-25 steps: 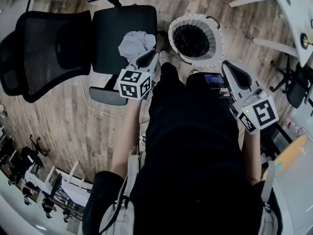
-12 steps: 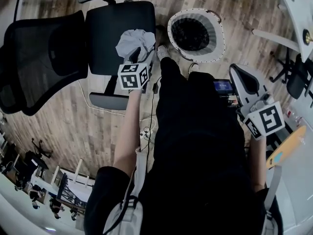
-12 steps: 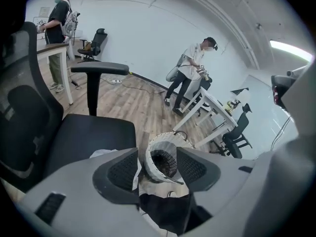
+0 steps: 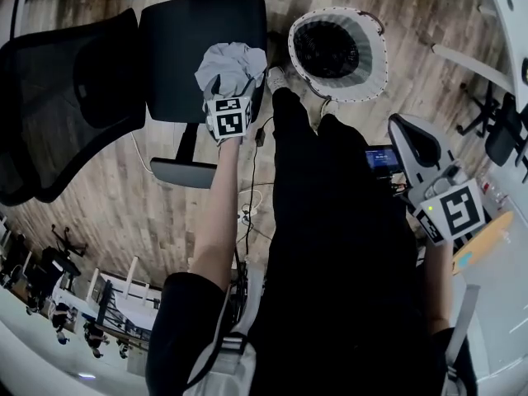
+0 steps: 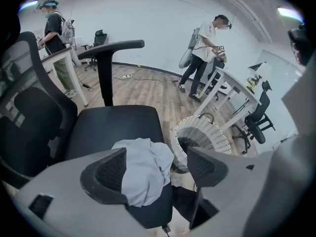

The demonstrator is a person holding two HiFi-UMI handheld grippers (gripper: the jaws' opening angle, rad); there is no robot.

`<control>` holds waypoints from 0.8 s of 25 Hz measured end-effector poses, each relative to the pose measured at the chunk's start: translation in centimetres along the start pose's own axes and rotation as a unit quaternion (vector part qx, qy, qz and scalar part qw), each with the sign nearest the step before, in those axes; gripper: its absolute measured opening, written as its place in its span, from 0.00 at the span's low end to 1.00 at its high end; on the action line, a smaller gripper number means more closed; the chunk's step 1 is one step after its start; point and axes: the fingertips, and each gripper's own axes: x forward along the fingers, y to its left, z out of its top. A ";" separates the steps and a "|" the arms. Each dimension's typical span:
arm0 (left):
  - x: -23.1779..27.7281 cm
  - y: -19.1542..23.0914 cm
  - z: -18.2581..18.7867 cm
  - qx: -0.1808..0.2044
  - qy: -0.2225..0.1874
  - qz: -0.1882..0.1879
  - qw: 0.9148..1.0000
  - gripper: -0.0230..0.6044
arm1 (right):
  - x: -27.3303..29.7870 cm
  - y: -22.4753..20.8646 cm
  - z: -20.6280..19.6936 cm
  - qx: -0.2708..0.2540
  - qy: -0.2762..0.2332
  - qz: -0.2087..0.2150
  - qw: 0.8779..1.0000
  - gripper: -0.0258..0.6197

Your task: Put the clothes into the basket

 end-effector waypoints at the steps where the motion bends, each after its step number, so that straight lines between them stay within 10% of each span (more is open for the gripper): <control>1: 0.7 0.3 -0.4 -0.002 0.002 0.002 1.000 0.64 | 0.2 -0.1 -0.3 0.002 0.005 0.001 1.000 0.07; 20: 10.4 4.0 -6.3 0.034 0.086 0.018 0.996 0.78 | 2.9 -2.3 -3.3 0.038 0.059 -0.001 0.998 0.07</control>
